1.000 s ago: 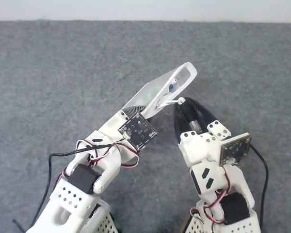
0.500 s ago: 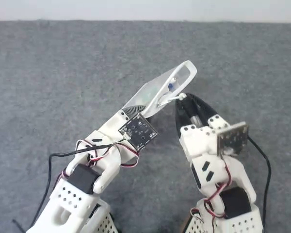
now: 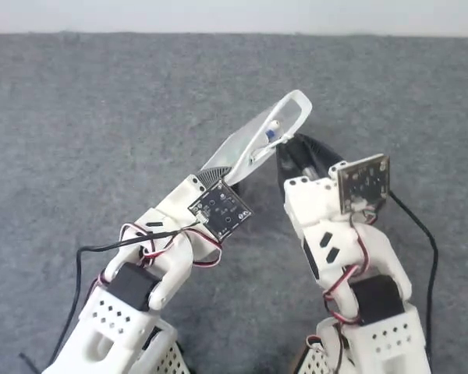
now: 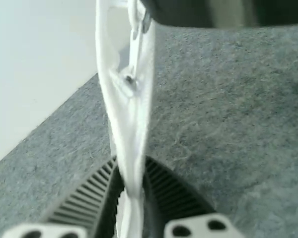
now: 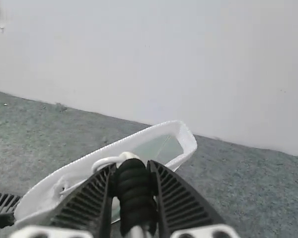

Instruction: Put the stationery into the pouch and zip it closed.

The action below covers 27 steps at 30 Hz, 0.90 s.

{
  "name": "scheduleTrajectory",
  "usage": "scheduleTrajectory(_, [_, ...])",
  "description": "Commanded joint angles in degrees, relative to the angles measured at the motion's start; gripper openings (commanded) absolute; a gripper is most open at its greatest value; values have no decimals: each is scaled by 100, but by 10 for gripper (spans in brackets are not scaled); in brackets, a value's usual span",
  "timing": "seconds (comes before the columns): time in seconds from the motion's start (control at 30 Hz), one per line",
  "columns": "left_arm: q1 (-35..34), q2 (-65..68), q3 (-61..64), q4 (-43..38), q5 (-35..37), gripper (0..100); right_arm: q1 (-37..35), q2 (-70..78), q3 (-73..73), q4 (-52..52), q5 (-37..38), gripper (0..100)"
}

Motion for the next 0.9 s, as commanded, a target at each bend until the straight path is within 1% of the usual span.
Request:
scheduleTrajectory(0.0, [-202, -9, 136, 220, -53, 7, 629, 435, -1020, -268, 97, 6])
scheduleTrajectory(0.3, [-211, -9, 145, 237, -53, 7, 699, 1543, -1837, -268, 88, 6])
scheduleTrajectory(0.67, [-211, -9, 145, 237, -53, 7, 822, 2105, -2207, -136, 70, 6])
scheduleTrajectory(0.87, [-211, -9, 110, 211, -26, 8, 145, 1868, -2215, 532, 97, 6])
